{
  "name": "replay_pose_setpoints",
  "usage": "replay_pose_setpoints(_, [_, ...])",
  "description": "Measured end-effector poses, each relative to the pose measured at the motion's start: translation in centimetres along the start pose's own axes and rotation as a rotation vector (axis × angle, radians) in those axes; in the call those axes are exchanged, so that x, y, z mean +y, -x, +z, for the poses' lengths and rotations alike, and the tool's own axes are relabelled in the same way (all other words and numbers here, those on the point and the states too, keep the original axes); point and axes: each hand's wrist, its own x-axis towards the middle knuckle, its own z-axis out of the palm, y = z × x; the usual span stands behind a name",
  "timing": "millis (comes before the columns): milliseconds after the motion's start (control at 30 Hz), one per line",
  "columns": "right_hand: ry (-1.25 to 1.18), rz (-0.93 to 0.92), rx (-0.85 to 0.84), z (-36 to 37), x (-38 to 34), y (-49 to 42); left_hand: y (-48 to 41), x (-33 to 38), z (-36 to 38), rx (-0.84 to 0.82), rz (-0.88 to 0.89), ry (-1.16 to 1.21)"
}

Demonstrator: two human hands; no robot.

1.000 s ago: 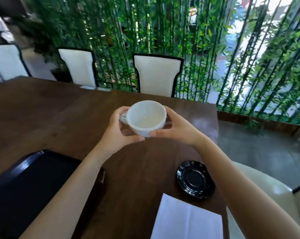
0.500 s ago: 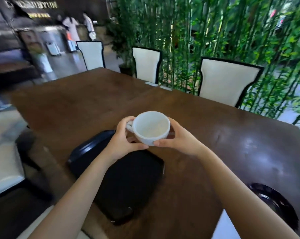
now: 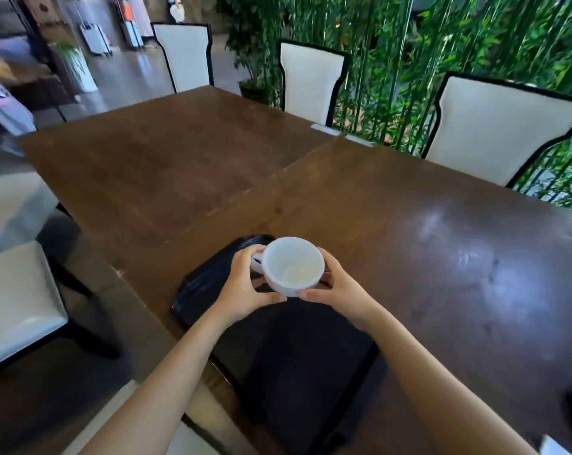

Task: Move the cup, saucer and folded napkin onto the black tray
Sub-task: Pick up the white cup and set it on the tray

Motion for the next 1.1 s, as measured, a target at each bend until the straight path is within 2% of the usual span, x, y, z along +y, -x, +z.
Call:
replay_pose_setpoints(200, [-0.071,0.127,0.048,1.6,4.6,-3.6,-2.1,-6.2,0.9,-0.015,-0.058,0.038])
replay_pose_setpoints(433, [-0.108,0.192,0.074,1.5,6.6,-7.3,-5.2,-9.7,1.9,-0.013,-0.103,0.046])
replay_pose_setpoints(1100, [-0.078,0.208,0.072,0.3,8.1,-11.6,-9.2,-12.1,2.2,-0.001,-0.068,-0.066])
